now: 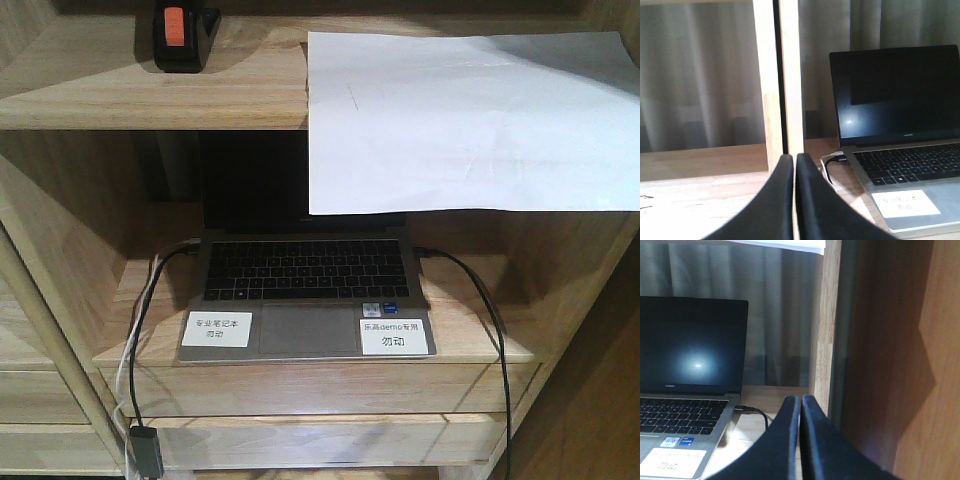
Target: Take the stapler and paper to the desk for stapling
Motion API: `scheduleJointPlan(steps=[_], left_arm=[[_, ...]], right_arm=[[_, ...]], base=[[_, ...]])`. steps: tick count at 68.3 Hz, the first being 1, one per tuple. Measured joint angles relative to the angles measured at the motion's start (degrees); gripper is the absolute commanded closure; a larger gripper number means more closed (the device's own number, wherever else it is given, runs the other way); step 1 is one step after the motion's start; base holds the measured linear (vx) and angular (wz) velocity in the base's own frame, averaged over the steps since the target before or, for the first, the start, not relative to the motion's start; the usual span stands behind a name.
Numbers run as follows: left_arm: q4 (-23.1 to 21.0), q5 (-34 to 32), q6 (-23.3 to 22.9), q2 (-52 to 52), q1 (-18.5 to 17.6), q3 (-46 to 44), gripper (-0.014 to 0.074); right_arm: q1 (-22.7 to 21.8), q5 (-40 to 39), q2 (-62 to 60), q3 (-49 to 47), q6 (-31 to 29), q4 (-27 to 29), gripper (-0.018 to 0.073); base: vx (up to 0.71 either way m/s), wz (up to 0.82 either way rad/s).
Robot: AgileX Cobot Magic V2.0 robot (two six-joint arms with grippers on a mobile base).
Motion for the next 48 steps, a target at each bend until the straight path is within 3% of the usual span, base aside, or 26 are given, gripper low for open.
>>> scheduleJointPlan(steps=[48], left_arm=[[0.0, 0.0, 0.0, 0.0, 0.0, 0.0, 0.0603]], right_arm=[[0.0, 0.0, 0.0, 0.0, 0.0, 0.0, 0.0568]], base=[[0.0, 0.0]])
